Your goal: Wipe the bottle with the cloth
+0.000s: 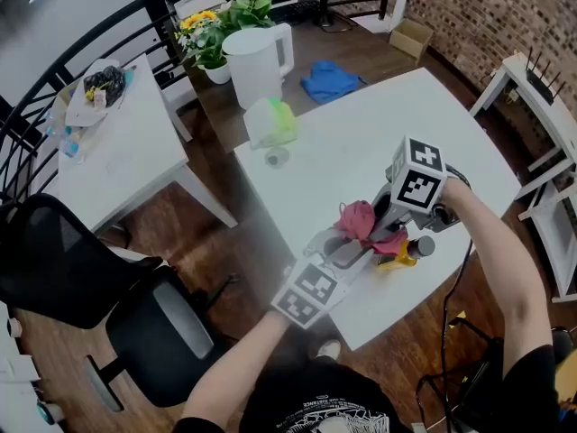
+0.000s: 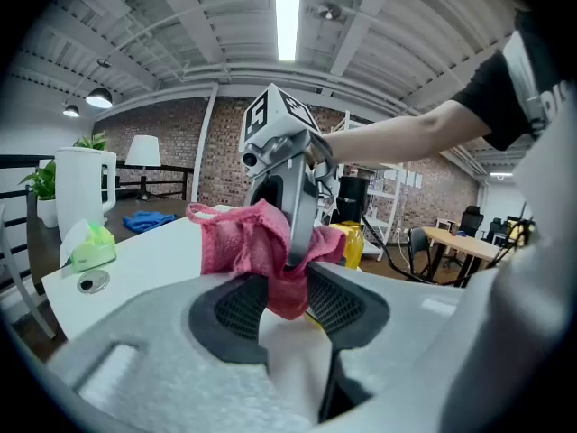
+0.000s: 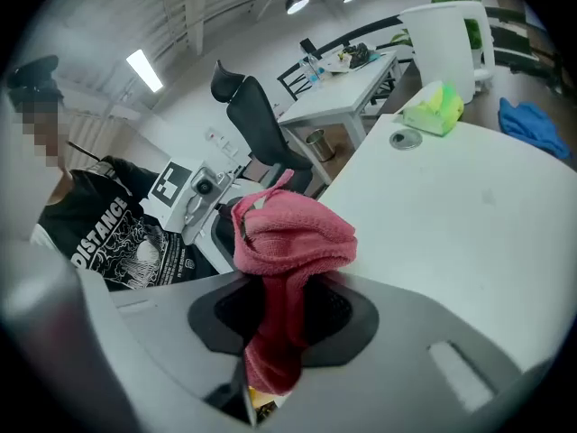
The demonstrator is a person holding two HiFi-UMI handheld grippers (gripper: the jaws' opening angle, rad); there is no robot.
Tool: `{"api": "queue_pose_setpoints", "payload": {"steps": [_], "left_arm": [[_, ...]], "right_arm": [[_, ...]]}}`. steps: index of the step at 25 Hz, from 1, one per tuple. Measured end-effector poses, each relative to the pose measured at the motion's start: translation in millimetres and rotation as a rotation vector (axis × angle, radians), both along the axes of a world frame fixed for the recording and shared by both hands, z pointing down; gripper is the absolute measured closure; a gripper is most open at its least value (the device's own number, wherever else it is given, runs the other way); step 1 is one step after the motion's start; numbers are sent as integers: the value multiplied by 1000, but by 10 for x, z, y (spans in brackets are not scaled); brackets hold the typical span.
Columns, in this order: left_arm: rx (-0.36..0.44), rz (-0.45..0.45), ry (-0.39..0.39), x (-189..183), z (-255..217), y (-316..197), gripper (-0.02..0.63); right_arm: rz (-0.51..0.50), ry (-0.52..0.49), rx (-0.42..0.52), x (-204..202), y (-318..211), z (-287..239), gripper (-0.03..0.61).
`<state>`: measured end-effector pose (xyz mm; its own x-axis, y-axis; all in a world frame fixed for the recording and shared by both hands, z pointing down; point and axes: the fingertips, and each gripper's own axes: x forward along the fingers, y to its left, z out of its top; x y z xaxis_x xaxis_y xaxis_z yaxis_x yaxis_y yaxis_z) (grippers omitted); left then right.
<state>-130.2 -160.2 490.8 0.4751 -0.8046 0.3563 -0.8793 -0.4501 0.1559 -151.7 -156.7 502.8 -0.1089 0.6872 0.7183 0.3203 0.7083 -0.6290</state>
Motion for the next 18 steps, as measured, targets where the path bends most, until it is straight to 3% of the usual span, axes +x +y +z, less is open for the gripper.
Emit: {"api": "queue_pose_setpoints", "payload": {"steps": [8, 11, 18], "left_arm": [[-80, -14, -11, -129, 328, 107, 474], [-81, -20, 7, -131, 341, 111, 474], [-68, -23, 17, -96, 289, 85, 474]], "right_arm": [[13, 36, -68, -94, 81, 453, 483], [49, 41, -34, -43, 18, 718, 483], [178, -85, 26, -165, -159, 727, 483]]}}
